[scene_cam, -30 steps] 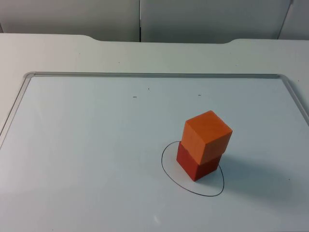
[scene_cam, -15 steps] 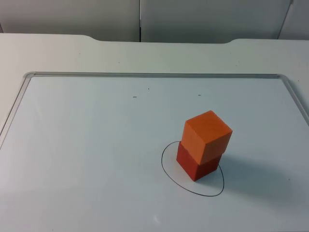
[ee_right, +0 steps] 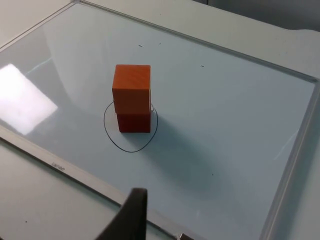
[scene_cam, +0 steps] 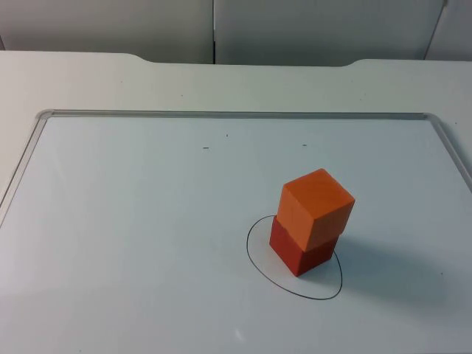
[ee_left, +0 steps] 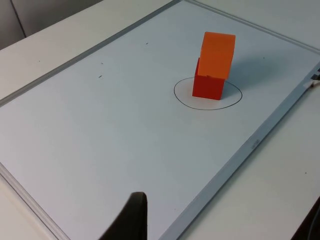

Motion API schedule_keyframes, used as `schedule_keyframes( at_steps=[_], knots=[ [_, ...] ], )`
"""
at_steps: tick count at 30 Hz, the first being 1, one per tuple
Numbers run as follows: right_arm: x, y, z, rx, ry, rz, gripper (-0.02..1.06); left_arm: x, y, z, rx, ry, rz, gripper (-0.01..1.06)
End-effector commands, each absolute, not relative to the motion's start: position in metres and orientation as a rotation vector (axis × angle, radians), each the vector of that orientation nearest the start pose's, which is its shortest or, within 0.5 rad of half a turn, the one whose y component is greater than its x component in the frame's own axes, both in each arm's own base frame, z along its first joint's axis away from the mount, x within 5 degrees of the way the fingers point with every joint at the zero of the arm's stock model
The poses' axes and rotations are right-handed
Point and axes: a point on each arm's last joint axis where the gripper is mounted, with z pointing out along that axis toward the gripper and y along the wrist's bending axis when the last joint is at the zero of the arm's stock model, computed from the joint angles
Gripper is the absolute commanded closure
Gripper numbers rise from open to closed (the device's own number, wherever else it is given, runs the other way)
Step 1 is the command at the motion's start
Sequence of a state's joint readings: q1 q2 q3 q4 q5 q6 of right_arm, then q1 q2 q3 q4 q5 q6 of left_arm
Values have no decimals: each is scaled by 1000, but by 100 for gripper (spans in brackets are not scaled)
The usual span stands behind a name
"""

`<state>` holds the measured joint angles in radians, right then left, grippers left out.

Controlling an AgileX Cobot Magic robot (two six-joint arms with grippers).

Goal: Pick up one cube with the left hand and another cube with the right hand. First place the cube in the right hand at the target position, then stack the cube in the left hand on top.

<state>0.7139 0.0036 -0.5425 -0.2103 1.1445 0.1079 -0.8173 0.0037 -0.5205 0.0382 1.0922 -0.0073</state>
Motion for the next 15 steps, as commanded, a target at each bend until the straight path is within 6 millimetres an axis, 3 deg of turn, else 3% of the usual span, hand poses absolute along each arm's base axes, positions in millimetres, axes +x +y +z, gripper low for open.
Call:
schedule_keyframes(
  at_steps=[1,15],
  knots=[
    [1,-21,283,-603,1982,262,0,-3,7,280,819,1915,-474,0],
    [1,-12,278,-665,1955,332,0,-3,7,280,817,1916,-473,0]
  ],
)
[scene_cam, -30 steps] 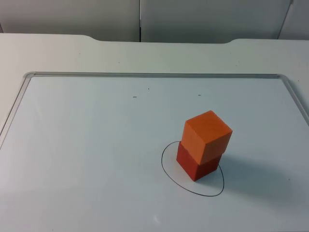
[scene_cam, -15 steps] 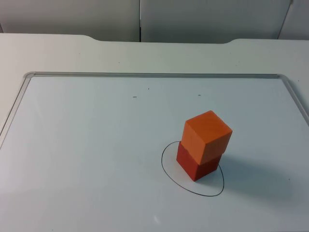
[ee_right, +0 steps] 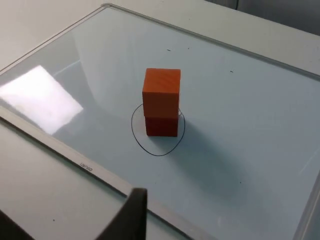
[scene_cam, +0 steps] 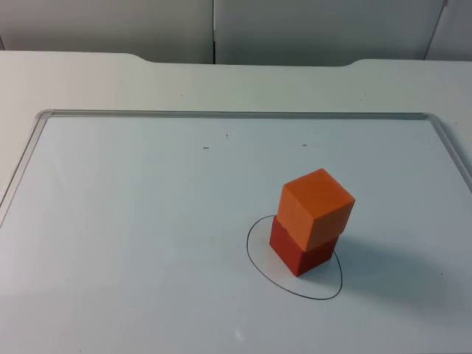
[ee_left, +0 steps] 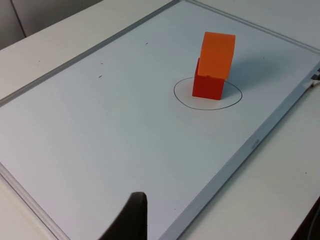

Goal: Pick up one cube with the left hand and another cube with the right hand. First place the cube in the right hand at the target position, then stack the cube in the left hand on top.

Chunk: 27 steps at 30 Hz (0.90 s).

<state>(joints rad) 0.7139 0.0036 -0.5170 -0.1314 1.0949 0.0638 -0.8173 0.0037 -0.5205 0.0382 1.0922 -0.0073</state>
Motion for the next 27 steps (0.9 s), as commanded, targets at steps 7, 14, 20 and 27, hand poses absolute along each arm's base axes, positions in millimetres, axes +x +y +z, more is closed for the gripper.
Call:
schedule_keyframes(
  at_steps=[7,14,20,27],
  knots=[
    [1,-11,278,-686,1950,337,0,-3,7,280,817,1916,-473,0],
    [1,-11,278,-684,1951,338,0,-3,7,280,817,1916,-473,0],
    [1,-11,278,-684,1951,338,0,-3,7,280,817,1916,-473,0],
    [1,-11,278,-684,1951,338,0,-3,7,280,817,1916,-473,0]
  ],
)
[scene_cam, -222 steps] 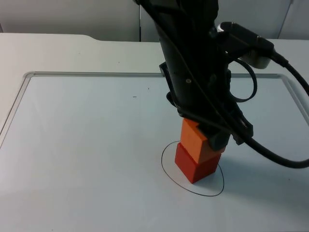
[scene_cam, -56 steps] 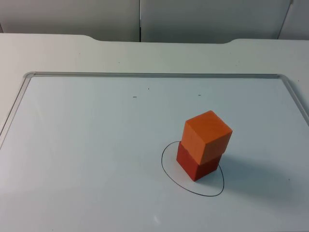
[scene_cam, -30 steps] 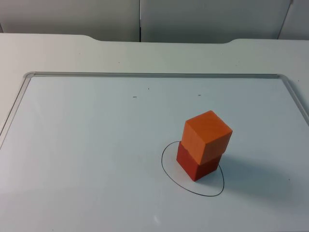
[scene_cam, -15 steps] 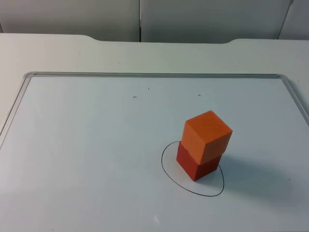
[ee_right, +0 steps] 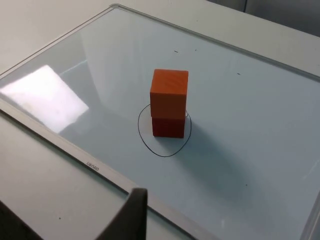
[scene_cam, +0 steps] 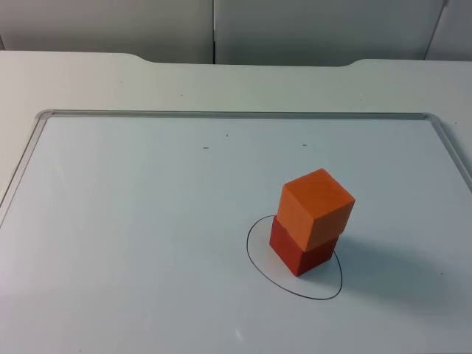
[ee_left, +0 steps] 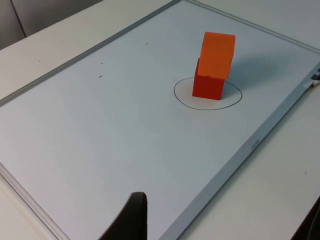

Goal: Pick up one cube with the left hand and another cube with the right hand. First place the cube in the right hand at the target position, then stack the cube in the left hand on top.

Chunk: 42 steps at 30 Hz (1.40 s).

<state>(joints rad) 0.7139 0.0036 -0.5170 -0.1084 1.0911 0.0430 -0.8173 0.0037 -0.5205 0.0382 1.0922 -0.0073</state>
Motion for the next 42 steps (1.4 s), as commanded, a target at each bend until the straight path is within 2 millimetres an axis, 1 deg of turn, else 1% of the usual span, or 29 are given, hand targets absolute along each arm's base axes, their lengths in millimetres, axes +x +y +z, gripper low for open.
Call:
schedule_keyframes(
  at_steps=[1,6,18,19,20,24,25,30,31,34,35,36,42],
  knots=[
    [0,-11,278,-691,1949,340,0,-3,7,280,817,1916,-473,0],
    [-1,-9,278,-721,1939,348,0,-3,7,280,817,1916,-473,0],
    [-1,-9,278,-714,1941,344,0,-3,7,280,819,1915,-472,0],
    [-1,-9,278,-674,1952,319,0,-3,7,280,819,1915,-472,0],
    [-1,-9,278,-674,1952,319,0,-3,7,280,819,1915,-472,0],
    [-3,-9,278,-476,2000,196,0,-3,7,280,819,1915,-472,0],
    [-3,-9,278,-476,2000,196,0,-3,7,280,819,1915,-472,0],
    [-5,-8,278,-199,2040,27,0,-3,7,280,819,1915,-472,0],
    [-5,-8,278,-199,2040,27,0,-3,7,280,819,1915,-472,0],
    [-6,-7,278,-90,2048,-39,0,-3,7,280,787,1925,-453,0],
    [-6,-7,278,-68,2049,-53,0,-3,7,280,754,1935,-432,0],
    [-6,-7,278,-68,2049,-53,0,-3,7,280,754,1935,-432,0],
    [-6,-7,278,-64,2049,-55,0,-4,6,280,603,1976,-340,0]
  ],
)
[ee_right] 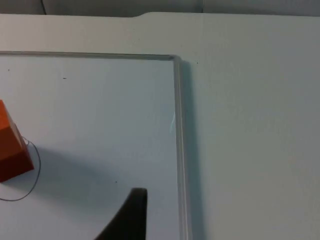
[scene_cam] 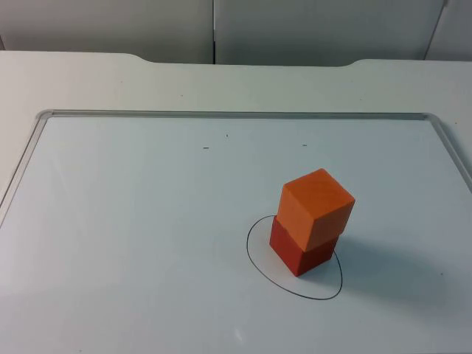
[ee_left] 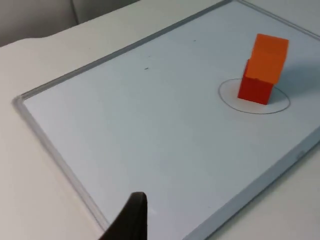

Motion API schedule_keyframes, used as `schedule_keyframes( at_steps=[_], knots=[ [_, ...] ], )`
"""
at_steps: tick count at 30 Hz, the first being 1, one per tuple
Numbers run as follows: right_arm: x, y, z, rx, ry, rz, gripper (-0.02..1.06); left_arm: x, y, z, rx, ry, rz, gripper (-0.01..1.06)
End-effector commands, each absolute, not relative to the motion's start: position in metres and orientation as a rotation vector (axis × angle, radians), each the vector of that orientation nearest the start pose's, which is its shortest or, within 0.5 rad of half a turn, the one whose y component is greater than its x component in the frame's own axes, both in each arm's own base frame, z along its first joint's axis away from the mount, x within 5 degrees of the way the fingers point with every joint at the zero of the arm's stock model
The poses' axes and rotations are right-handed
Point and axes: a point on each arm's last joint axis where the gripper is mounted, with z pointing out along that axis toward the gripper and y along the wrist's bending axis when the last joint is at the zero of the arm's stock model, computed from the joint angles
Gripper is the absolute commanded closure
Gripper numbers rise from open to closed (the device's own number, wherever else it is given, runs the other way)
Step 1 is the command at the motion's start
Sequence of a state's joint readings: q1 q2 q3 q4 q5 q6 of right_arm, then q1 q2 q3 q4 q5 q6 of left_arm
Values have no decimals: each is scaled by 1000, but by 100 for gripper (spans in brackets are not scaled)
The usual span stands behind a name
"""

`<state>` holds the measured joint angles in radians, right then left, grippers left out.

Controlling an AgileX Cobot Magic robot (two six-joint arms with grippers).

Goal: Pick up one cube with the left hand and another cube with the right hand. First place the cube in the right hand at the target position, then stack the cube in the left hand on top.

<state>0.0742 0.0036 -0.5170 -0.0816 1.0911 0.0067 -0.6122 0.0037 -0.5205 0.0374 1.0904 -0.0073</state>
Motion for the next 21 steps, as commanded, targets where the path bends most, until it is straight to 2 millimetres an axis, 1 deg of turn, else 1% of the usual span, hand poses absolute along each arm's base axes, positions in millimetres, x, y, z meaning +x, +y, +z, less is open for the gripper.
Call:
schedule_keyframes(
  at_steps=[1,2,3,6,7,11,12,17,21],
  knots=[
    [-6,-7,278,-64,2049,-55,0,-5,6,280,563,1985,-316,0],
    [-6,-7,278,-64,2049,-55,0,-5,6,280,522,1994,-291,0],
    [-6,-7,278,-64,2049,-55,0,-5,6,280,522,1994,-291,0],
    [-6,-7,278,-64,2049,-55,0,-6,5,280,377,2020,-202,0],
    [-6,-7,278,-64,2049,-55,0,-6,5,280,377,2020,-202,0],
    [-6,-7,278,-64,2049,-55,0,-7,4,280,207,2040,-99,0],
    [-6,-7,278,-64,2049,-55,0,-7,4,280,207,2040,-99,0],
    [-6,-7,278,-64,2049,-55,0,-7,3,280,72,2047,-16,0],
    [-6,-7,278,-64,2049,-55,0,-7,3,280,28,2049,10,0]
  ],
)
